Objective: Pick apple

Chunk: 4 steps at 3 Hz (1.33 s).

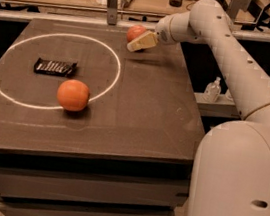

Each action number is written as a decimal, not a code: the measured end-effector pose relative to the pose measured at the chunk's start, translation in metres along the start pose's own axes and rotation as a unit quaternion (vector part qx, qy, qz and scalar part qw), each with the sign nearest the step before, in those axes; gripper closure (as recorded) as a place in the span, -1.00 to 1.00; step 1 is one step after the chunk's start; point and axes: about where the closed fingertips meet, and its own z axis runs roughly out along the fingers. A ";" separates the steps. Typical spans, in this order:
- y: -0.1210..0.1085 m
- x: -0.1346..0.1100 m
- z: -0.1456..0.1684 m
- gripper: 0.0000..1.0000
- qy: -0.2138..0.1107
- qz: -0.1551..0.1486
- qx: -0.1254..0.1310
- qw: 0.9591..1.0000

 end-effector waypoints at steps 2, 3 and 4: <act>0.007 0.003 0.031 -0.47 -0.018 0.002 -0.017 1.000; 0.005 0.006 0.031 -0.01 -0.023 0.003 -0.014 1.000; 0.003 -0.003 0.014 0.59 -0.043 -0.005 -0.008 0.999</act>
Offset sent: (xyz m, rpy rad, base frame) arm 0.0169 0.0246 -0.0187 0.0477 -0.0140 0.0414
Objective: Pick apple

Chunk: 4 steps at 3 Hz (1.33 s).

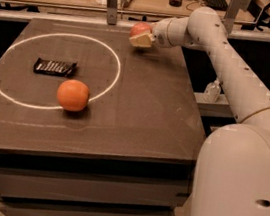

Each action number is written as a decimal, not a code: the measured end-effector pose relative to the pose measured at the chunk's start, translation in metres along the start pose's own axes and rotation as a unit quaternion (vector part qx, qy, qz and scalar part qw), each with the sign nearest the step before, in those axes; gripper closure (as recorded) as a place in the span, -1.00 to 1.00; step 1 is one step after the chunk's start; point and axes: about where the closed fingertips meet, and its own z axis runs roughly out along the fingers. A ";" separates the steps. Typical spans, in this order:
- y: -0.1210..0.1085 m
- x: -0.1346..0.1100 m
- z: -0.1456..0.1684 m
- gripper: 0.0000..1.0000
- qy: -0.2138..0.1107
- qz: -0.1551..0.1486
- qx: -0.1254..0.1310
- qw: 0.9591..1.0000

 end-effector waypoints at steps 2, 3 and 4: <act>0.011 -0.050 -0.042 1.00 -0.049 -0.050 0.005 0.998; 0.019 -0.071 -0.067 1.00 -0.073 -0.077 0.015 0.994; 0.019 -0.071 -0.067 1.00 -0.073 -0.077 0.015 0.994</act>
Offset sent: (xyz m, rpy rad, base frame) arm -0.0606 -0.0019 0.1118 0.0234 -0.2508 0.0931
